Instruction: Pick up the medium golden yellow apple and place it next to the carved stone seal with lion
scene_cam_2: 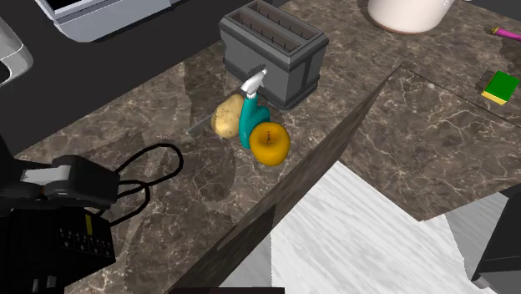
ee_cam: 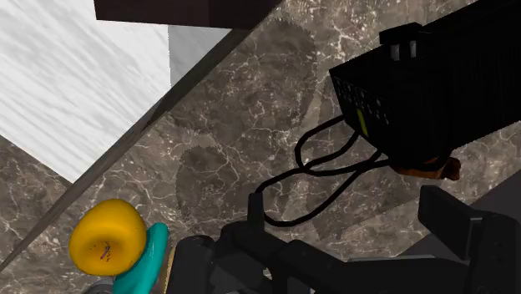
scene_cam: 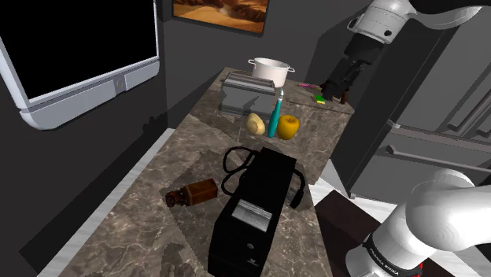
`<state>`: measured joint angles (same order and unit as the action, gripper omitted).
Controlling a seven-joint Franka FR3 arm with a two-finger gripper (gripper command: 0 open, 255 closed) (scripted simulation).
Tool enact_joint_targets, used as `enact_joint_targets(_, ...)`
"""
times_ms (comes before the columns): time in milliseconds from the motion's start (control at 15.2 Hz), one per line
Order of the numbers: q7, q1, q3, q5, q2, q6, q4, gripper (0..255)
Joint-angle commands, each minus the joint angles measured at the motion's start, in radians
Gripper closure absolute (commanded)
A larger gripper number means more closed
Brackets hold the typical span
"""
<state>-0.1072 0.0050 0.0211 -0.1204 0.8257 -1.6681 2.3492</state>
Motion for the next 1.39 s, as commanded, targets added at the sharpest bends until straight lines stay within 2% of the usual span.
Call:
enact_joint_targets(0,0.0,0.0,0.0,0.0,0.0,0.0,0.0,0)
enact_joint_targets(660,0.094,-0.093,-0.023,0.097,-0.294,-0.261,-0.026,0)
enact_joint_targets(1320,0.229,-0.186,-0.022,0.226,-0.618,-0.441,-0.158,0)
